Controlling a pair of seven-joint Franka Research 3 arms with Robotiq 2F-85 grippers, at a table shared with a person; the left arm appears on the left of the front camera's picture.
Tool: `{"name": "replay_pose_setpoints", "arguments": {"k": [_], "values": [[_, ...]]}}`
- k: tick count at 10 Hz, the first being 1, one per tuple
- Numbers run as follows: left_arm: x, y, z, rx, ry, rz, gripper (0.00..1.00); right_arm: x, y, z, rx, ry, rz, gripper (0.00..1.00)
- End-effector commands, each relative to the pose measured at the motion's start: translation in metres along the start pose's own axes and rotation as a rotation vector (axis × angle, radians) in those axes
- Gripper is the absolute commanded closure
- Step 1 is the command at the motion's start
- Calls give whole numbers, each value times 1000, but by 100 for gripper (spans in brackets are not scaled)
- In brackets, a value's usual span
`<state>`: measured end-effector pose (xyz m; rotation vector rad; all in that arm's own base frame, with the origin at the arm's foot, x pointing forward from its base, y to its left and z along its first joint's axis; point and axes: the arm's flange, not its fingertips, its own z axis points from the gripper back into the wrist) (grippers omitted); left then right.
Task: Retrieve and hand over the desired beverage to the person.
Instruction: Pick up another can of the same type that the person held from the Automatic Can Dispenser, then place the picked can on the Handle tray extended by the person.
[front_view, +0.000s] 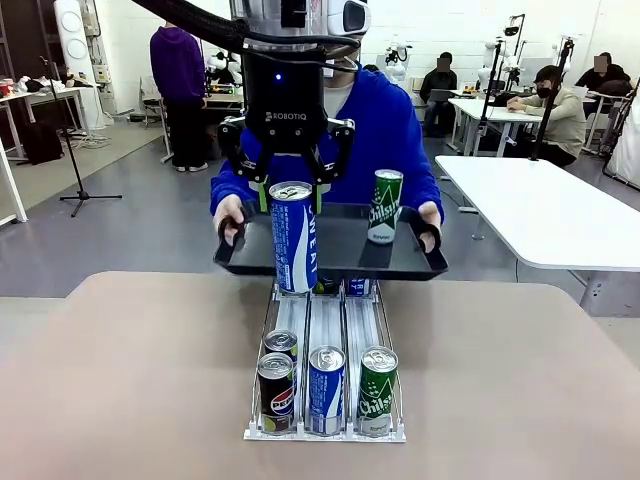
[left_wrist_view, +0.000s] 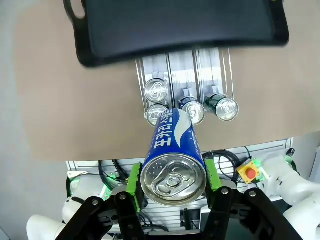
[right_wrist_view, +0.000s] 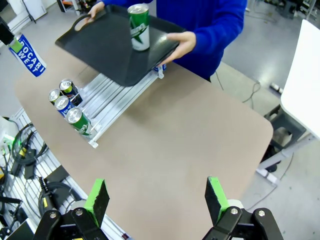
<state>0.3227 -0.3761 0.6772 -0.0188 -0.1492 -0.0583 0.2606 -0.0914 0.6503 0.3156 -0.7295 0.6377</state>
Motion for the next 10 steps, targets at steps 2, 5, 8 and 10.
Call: {"name": "replay_pose_setpoints", "arguments": {"k": [2,5,8,10], "values": [[-3,2,6,3,-17,15,52,1,-1,-2,-3,1,-3,0],[-3,2,6,3,-17,15,52,1,-1,-2,-3,1,-3,0],[-3,2,6,3,-17,15,52,1,-1,-2,-3,1,-3,0],[-3,2,6,3,-17,15,52,1,-1,-2,-3,1,-3,0]]}}
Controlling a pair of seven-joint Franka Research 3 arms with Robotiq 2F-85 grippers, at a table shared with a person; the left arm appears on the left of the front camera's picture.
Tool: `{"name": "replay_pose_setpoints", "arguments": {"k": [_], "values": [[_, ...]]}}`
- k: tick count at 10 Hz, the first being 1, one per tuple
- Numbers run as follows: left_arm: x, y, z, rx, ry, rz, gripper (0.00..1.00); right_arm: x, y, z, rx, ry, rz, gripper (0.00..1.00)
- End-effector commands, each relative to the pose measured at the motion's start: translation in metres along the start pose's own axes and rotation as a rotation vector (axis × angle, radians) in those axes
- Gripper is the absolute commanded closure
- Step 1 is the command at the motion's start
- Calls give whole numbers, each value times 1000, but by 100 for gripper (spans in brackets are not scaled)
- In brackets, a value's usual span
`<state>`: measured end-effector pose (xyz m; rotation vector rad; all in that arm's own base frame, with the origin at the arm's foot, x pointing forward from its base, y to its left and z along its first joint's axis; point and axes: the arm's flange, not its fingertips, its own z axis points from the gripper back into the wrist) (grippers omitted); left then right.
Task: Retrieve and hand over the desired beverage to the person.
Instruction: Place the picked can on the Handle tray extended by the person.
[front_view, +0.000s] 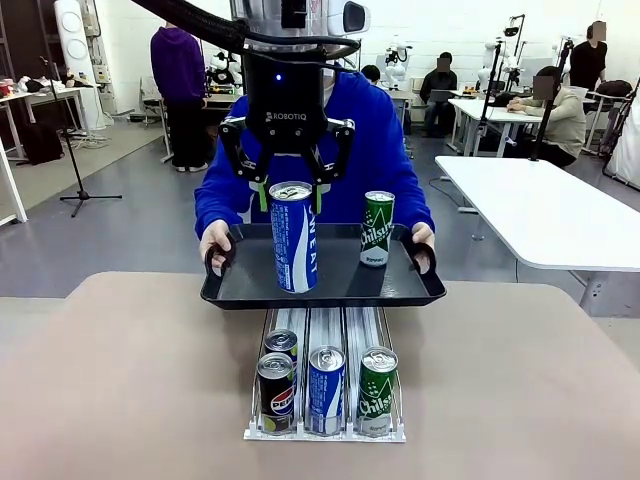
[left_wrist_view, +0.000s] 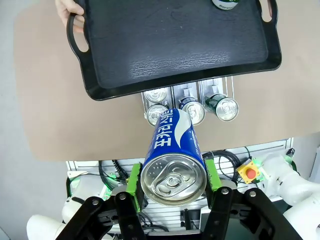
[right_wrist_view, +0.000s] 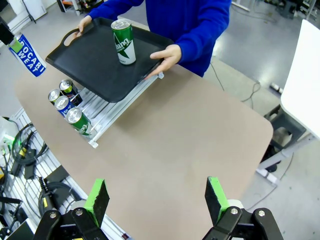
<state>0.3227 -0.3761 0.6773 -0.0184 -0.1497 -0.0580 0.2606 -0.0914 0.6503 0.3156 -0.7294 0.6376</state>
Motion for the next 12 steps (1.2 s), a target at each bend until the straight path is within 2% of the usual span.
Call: {"name": "replay_pose_setpoints", "arguments": {"k": [1,6,7,8,12], "values": [[-3,2,6,3,-16,15,52,1,-1,-2,-3,1,-2,0],[-3,2,6,3,-16,15,52,1,-1,-2,-3,1,-2,0],[0,0,0,0,0,0,42,1,-1,-2,-3,1,-2,0],[24,15,-4,-25,53,17,42,1,-1,-2,-3,1,-2,0],[96,63,-24,-35,-62,74,42,1,-1,-2,-3,1,-2,0]]}}
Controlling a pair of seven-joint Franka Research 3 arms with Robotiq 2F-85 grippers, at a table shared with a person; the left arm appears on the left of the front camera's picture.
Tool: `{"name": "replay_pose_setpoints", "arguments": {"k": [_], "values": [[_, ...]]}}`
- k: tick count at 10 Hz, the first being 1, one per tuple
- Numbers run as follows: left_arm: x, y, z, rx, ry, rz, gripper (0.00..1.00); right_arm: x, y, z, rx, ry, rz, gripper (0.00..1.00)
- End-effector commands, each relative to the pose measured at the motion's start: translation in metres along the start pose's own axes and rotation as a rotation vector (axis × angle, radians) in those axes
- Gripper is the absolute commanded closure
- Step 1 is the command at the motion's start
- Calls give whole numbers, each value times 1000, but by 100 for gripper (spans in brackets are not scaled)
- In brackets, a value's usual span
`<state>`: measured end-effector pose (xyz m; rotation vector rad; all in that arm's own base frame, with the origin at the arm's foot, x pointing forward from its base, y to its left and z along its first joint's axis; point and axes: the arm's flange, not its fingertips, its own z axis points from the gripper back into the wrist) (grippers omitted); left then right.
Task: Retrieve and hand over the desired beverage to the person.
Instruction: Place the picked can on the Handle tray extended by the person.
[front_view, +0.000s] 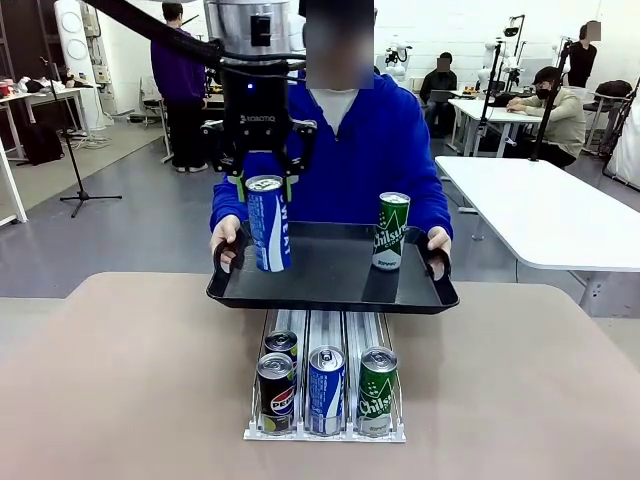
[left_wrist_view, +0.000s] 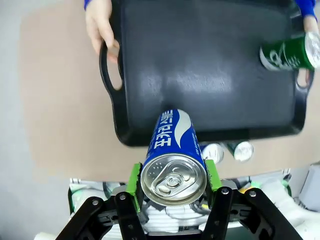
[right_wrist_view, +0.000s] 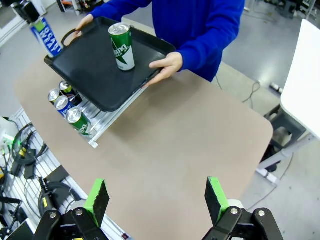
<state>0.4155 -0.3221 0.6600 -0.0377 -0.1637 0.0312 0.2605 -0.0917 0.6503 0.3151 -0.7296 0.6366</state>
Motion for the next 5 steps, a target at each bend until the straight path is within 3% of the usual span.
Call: {"name": "replay_pose_setpoints", "arguments": {"k": [1,3,5], "values": [[25,9,1,-42,-56,1,42,1,-1,-2,-2,1,-2,0],[57,15,-9,-33,-88,23,42,1,-1,-2,-2,1,-2,0],[79,11,-23,5,-40,38,42,1,-1,-2,-2,1,-2,0]]}}
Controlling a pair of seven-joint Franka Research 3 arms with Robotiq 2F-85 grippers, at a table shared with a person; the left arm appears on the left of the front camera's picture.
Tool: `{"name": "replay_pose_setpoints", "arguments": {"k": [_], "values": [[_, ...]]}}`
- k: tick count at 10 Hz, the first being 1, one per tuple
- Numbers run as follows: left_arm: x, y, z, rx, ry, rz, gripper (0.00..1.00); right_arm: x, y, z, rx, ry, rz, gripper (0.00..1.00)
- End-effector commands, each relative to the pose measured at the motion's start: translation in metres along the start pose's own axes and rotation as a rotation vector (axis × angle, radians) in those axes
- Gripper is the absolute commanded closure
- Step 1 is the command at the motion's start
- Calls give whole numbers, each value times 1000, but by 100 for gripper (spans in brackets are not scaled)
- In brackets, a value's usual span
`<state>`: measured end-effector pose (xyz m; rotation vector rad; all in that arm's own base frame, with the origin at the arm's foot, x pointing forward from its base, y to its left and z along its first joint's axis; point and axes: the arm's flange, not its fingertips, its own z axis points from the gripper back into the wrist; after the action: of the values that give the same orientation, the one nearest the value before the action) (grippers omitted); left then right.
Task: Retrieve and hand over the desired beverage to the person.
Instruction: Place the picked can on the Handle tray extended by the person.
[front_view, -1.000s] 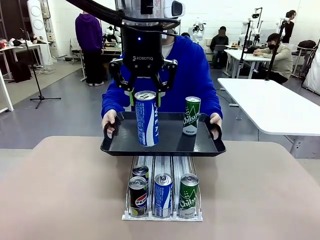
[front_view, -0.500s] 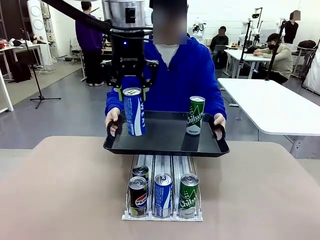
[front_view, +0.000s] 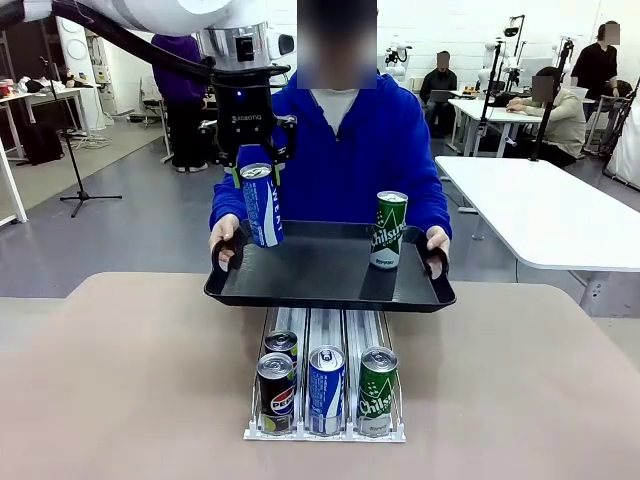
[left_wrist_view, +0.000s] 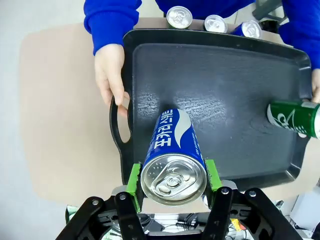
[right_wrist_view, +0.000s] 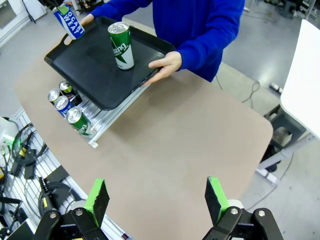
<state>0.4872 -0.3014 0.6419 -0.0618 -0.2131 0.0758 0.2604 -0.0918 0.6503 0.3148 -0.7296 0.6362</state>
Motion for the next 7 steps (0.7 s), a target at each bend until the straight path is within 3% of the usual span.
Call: {"name": "replay_pose_setpoints", "arguments": {"k": [1,7], "values": [[13,-14,0,53,22,-4,42,1,-1,-2,-2,1,-1,0],[21,-34,-19,131,103,-56,42,1,-1,-2,-2,1,-1,0]]}}
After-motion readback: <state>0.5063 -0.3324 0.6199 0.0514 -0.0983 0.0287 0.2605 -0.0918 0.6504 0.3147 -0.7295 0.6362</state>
